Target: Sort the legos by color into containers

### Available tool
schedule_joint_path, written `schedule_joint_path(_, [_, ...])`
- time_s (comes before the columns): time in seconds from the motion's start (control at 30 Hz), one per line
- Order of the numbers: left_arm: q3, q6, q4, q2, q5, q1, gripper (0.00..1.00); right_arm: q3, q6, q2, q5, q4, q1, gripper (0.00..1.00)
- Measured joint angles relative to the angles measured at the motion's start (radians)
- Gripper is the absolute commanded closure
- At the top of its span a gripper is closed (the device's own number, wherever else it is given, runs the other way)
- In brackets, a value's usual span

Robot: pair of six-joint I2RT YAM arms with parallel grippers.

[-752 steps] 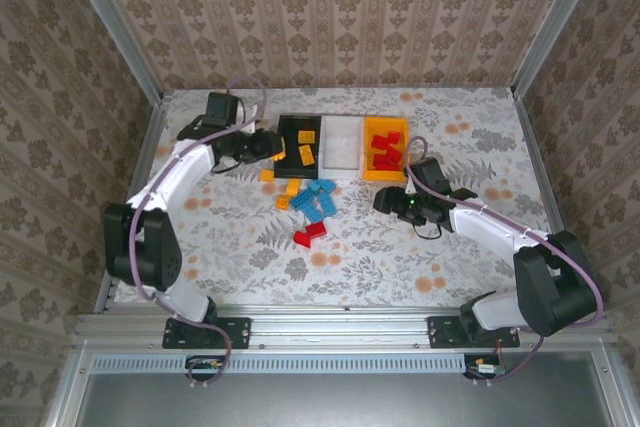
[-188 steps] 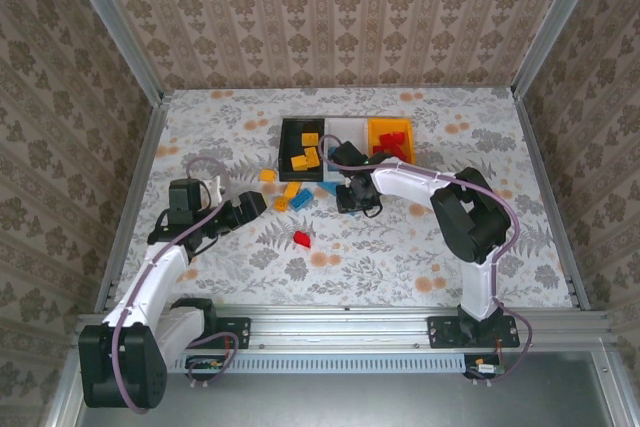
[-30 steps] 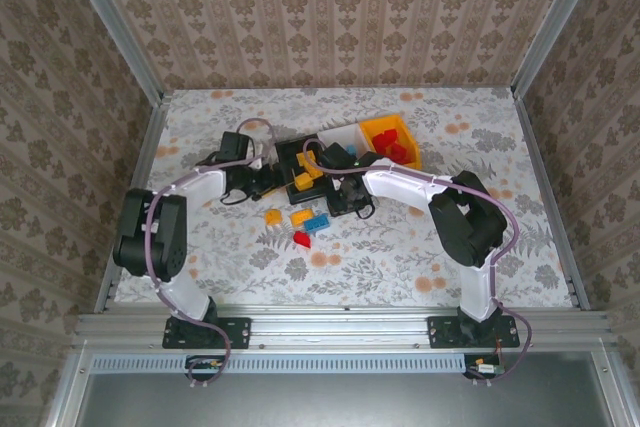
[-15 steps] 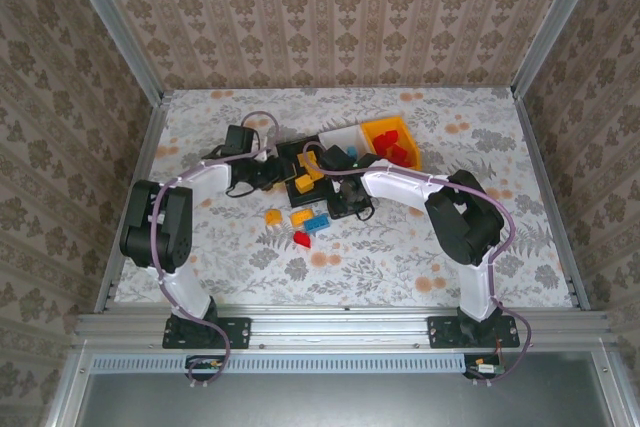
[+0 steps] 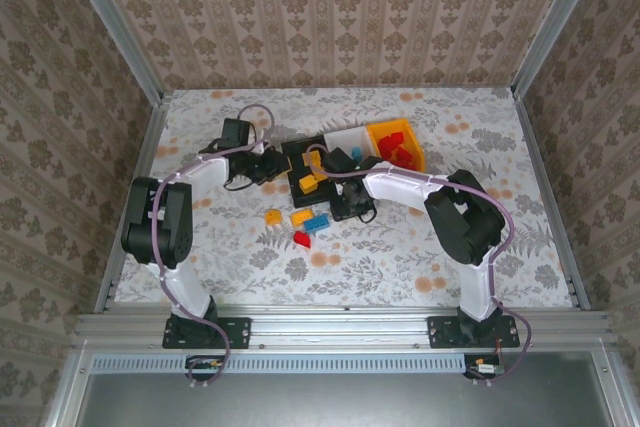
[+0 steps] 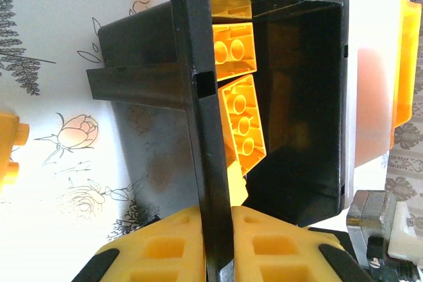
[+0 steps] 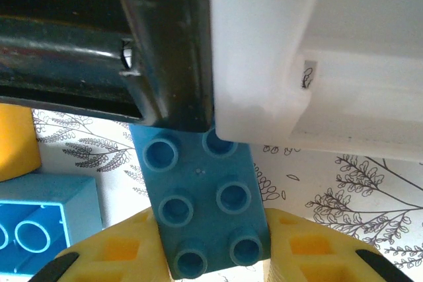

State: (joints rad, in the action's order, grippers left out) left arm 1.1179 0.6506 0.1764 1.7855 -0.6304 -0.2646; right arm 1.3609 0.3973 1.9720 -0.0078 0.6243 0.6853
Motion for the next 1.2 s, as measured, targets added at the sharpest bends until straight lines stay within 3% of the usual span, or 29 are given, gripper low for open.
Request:
schedule_joint_path(0.2, [0.018,0.032,-0.008,0.019,-0.030,0.006,0.95,-0.005,0.002,0.000,0.000,-0.012,-0.006,0.69])
schedule_joint_path(1.0, [0.127,0.143,-0.087,0.037,-0.126,0.013,0.94,-0.011,-0.032,-0.004,-0.010,-0.005,-0.015,0.69])
schedule_joint_path(1.2, [0.135,0.125,-0.080,0.099,-0.150,0.039,0.93,-0.122,-0.031,-0.120,-0.023,0.018,-0.023,0.69])
